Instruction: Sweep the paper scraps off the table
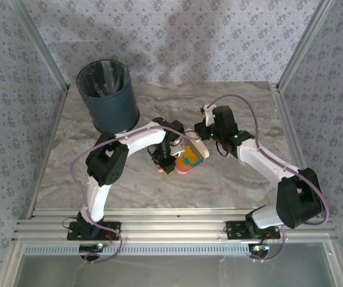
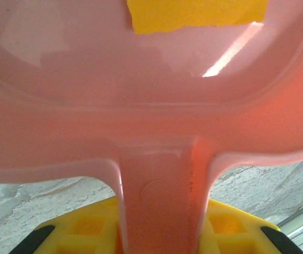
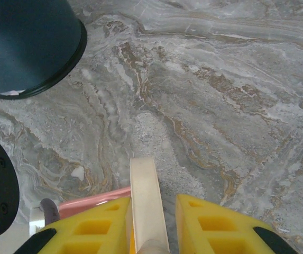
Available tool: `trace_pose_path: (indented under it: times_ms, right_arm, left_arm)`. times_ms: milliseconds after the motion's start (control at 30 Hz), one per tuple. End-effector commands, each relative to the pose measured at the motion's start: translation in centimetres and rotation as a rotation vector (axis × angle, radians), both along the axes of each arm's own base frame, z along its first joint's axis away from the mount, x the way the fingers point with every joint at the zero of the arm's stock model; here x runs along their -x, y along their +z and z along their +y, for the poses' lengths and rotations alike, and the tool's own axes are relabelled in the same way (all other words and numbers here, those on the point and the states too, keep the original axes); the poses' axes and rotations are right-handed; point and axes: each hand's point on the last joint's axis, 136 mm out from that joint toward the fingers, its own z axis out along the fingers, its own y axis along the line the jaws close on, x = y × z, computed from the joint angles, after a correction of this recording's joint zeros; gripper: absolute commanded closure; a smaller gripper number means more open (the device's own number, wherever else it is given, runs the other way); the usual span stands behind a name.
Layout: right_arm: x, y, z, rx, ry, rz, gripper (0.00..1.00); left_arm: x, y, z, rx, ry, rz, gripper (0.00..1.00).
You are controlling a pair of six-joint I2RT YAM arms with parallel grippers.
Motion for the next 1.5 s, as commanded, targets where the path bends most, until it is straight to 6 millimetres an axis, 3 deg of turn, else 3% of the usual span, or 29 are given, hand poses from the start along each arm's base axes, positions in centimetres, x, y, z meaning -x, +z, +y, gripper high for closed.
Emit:
trace_pose_path:
  times_ms: [0,200,400,500,833,1000,1467]
  right_arm:
    - [0.0,1.9,-1.3,-0.012,-0.093,-0.049,1.0]
    - [-0.3,2.5,-3.9,0.004,-0.228,-0.101,1.0]
    - [-0.8,0.9,-5.6,0.103,-0.313,-0.083,1.0]
    - [-0.9,-0.2,-4.8,0.123,-0.271,-0.054,1.0]
    - [0.6,-2.5,0.9,0.062,-0.034,0.036,1.0]
    - [1.6,-3.1,1.8,0.021,0.007,0.075,1.0]
    - [3.4,-1.8,1.9,-0.139,0.02,0.098,1.0]
  left_arm:
    - [1.7,-0.3,0.8,-0.029,-0.021,0.069,1.0]
    - [1.9,-0.2,0.6,-0.015,-0.028,0.073,1.0]
    - [2.2,-0.2,0.7,-0.014,-0.037,0.077,1.0]
    - [2.4,-0.3,0.5,-0.002,-0.041,0.085,1.0]
    - [2.8,-0.4,0.4,0.012,-0.061,0.099,1.0]
    - [2.7,-0.5,0.4,0.012,-0.06,0.091,1.0]
    - [2.3,-0.2,0.3,0.03,-0.061,0.061,1.0]
